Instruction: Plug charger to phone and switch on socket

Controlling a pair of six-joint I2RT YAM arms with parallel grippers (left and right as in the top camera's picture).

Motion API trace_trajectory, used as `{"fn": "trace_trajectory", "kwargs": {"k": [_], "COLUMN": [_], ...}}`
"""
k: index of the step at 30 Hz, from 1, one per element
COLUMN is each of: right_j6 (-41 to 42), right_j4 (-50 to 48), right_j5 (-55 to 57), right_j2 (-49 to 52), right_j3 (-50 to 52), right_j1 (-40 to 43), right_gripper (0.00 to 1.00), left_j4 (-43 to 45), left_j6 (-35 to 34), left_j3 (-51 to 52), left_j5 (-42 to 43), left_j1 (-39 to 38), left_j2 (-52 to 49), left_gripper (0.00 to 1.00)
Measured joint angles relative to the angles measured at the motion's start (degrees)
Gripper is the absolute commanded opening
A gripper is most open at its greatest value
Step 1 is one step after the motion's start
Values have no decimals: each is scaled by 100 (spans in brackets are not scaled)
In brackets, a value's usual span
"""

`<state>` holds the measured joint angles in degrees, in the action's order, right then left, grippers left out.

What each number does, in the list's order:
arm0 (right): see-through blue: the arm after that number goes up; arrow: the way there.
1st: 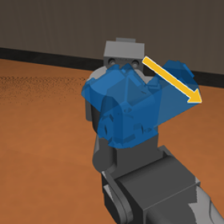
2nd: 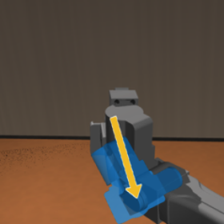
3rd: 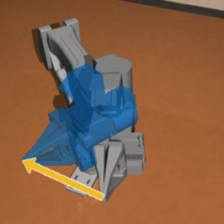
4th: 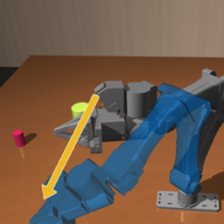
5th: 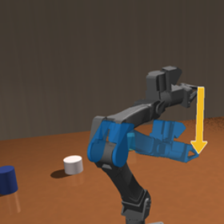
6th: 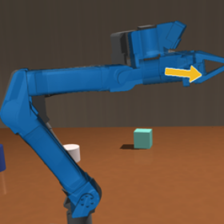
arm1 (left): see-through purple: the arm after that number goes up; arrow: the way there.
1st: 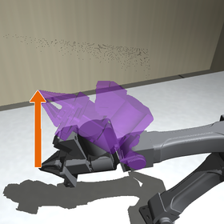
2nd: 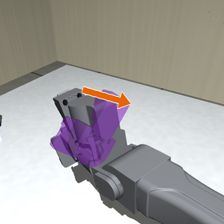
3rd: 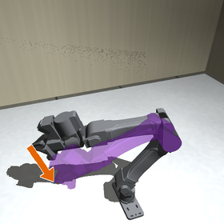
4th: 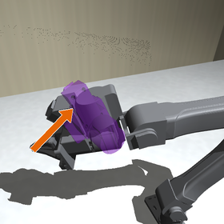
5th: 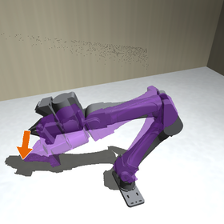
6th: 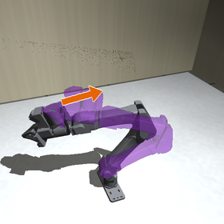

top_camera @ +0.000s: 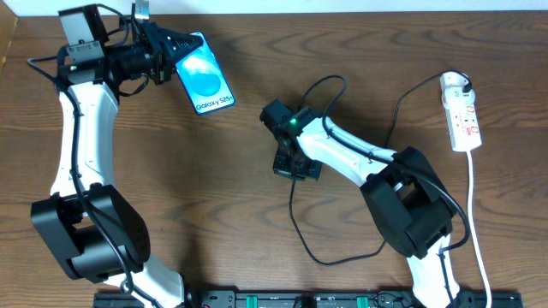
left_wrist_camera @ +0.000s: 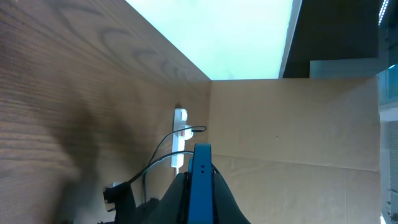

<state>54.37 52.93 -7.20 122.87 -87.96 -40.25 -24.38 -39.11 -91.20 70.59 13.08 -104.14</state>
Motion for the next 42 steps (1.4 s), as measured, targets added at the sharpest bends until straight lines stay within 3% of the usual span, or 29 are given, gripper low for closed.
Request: {"fn": "trace_trajectory", "kwargs": {"k": [12, 18, 24, 30, 42], "right_j6": [-2986, -4769, -5941, -6345, -6037], "right_j4": [-1370, -1567, -1803, -2411, -3056], "right_j5": [-3281, -5163, -6518, -7600, -8028], "right_j2": [94, 96, 94, 96, 96], "right_j3": [44, 44, 48, 50, 52], "right_j1": [835, 1091, 1228, 1270, 1270], "right_gripper": [1, 1, 1, 1, 1], "left_j4": [0, 2, 17, 83, 758], "left_j6": [0, 0, 0, 0, 24], "left_j3": [0, 0, 0, 0, 0], "left_j5": [247, 389, 431, 433, 433], "left_j1": [0, 0, 0, 0, 0], "left_j2": [0, 0, 0, 0, 0], "left_gripper": [7, 7, 7, 7, 7]}}
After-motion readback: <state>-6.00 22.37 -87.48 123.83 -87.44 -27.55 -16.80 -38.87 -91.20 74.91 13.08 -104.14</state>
